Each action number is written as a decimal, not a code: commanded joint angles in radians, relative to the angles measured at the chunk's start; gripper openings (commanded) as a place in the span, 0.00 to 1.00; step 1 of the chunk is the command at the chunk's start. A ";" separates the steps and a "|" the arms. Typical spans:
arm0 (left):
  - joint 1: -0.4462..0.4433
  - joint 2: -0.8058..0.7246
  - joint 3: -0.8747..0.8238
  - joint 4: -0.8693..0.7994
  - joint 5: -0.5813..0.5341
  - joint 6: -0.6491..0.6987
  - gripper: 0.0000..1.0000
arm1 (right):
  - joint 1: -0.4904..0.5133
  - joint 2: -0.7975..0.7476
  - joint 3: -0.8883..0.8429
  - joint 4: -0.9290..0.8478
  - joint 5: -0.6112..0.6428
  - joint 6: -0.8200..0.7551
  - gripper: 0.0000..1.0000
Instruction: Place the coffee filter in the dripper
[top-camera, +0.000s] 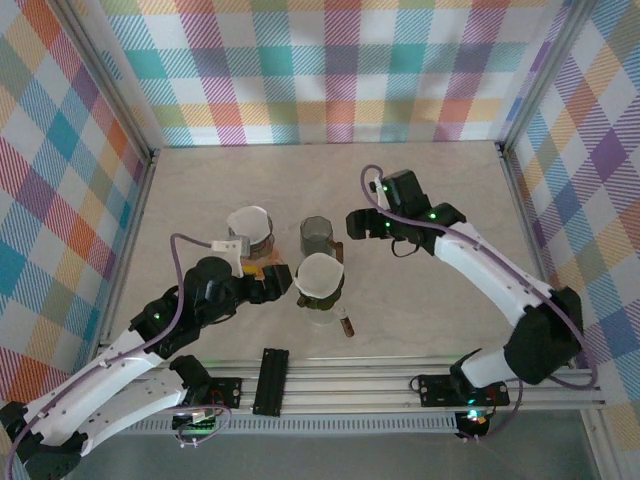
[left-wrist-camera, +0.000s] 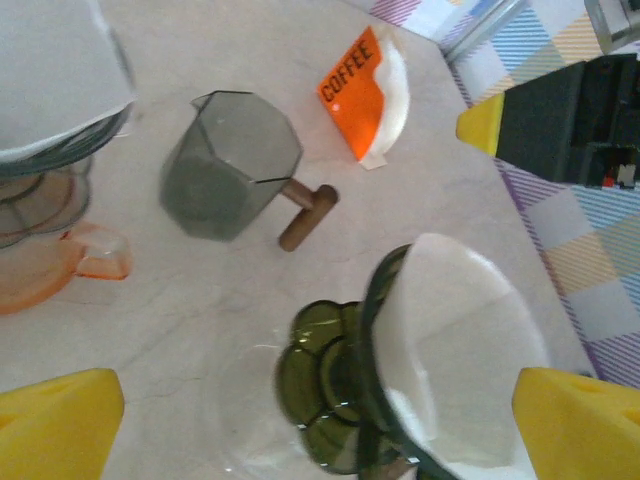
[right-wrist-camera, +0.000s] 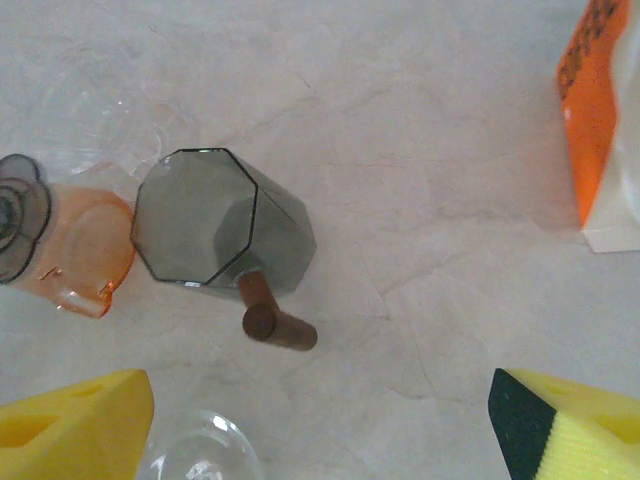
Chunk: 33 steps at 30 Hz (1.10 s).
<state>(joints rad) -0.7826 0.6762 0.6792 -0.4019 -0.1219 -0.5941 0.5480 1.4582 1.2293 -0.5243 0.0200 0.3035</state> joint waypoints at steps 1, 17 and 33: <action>0.009 -0.003 -0.025 0.059 -0.069 0.005 1.00 | -0.011 0.078 0.000 0.108 -0.113 0.008 0.88; 0.008 0.010 -0.056 0.029 -0.112 -0.004 1.00 | -0.030 0.443 0.271 0.142 -0.305 -0.030 0.86; 0.008 -0.012 -0.079 0.019 -0.133 0.000 1.00 | -0.020 0.598 0.409 0.038 -0.355 -0.053 0.68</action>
<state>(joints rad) -0.7826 0.6720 0.6060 -0.3897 -0.2310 -0.5903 0.5228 2.0491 1.6009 -0.4545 -0.3092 0.2726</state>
